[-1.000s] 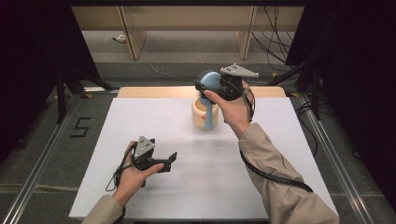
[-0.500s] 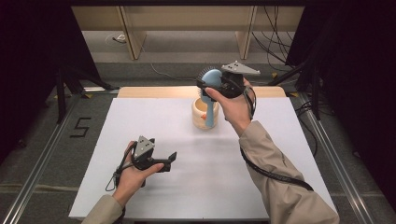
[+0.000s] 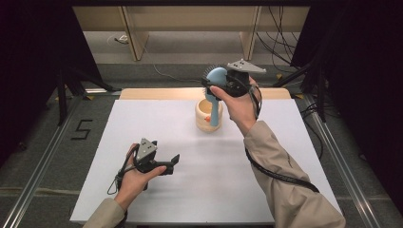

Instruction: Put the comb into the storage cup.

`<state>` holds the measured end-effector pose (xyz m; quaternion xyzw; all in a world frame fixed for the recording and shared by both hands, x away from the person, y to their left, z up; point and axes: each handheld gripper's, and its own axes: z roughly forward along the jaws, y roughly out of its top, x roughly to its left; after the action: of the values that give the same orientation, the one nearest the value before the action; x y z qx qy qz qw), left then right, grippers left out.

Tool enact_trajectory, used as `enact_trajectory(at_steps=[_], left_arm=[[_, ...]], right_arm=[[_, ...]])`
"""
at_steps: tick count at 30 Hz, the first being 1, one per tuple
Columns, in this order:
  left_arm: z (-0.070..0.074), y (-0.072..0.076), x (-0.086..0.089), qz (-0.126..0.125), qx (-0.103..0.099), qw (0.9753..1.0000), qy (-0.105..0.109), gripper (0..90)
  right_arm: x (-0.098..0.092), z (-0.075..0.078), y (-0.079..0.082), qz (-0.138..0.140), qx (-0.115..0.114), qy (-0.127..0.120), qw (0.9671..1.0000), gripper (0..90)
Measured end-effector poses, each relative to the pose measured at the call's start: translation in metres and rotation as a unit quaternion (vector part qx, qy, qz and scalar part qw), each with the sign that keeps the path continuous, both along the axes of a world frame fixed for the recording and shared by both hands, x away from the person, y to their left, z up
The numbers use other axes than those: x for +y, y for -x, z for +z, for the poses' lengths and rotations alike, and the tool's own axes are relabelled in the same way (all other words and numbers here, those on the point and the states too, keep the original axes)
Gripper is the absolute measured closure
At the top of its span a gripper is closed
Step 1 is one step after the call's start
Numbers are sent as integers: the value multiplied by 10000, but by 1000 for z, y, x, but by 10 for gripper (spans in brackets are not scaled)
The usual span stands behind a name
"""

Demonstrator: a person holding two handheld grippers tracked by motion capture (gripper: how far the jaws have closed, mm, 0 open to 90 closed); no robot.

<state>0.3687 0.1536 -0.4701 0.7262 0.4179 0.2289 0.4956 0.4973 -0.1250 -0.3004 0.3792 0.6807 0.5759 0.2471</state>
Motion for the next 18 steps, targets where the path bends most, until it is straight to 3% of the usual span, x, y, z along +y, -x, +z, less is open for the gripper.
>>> enact_trajectory(at_steps=[18], left_arm=[[1,0,0,8,28,10000,73,1]], right_arm=[[-1,2,-5,-68,-15,-20,10000,211]])
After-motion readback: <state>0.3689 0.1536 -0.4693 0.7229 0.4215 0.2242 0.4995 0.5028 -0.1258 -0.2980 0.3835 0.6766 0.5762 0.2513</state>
